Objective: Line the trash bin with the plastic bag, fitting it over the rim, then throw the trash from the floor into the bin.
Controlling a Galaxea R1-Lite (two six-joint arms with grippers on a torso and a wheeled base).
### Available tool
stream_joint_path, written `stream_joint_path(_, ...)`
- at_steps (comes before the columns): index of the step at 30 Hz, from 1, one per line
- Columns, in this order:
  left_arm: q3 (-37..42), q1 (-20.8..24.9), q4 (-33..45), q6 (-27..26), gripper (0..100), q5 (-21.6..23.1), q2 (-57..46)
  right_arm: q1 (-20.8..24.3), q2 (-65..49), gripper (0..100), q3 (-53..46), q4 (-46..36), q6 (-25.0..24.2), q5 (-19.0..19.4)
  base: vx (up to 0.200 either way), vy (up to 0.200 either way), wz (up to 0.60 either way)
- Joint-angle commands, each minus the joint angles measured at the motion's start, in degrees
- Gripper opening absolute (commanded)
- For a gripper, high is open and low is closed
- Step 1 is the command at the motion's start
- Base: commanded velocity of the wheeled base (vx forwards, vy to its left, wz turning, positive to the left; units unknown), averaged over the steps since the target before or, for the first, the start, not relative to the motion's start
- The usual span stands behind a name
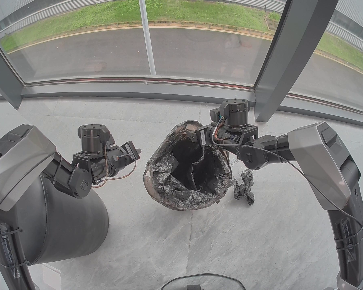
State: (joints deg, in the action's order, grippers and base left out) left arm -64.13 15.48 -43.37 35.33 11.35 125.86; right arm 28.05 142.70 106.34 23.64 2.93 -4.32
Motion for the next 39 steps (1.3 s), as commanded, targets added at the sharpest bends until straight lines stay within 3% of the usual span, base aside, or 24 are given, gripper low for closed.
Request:
stream_joint_path(1, 2.2, 0.1, 0.0, 0.4, 0, 0.1, -5.2, -0.5, 2.7, 100, 1.5, -0.1, 0.0, -0.3, 0.0, 0.0, 0.0)
stream_joint_path(9, 8.1, 3.7, 0.0, 4.1, 0, 1.0, -19.1, -1.4, 0.8, 100, -0.1, 0.4, -0.4, -0.4, 0.0, 0.0, 0.0)
stream_joint_path(11, 10.2, 5.9, 0.1, 5.2, 0, 3.3, -21.4, -1.2, -1.2, 100, -2.5, 0.4, -0.9, -0.3, 0.0, 0.0, 0.0)
stream_joint_path(18, 11.6, 6.4, 0.0, 4.9, 0, 8.3, -15.9, 0.2, -7.7, 100, -10.8, 1.7, -5.7, 0.5, 0.0, 0.0, 0.0)
stream_joint_path(24, 10.1, 6.5, 0.0, 0.4, 0, 8.9, -11.9, 0.2, -13.7, 100, -17.7, 2.0, -8.7, 4.3, 0.0, 0.0, 0.0)
stream_joint_path(31, 6.5, 6.8, 0.0, -12.7, 0, 8.8, -6.2, -1.9, -16.7, 100, -21.3, 2.1, -9.3, 5.2, 0.0, 0.0, 0.0)
stream_joint_path(39, 3.7, 6.5, 0.3, -13.1, 0, 10.8, -3.9, -4.4, -17.9, 100, -26.7, 9.0, -9.4, 5.2, 0.0, 0.0, 0.0)
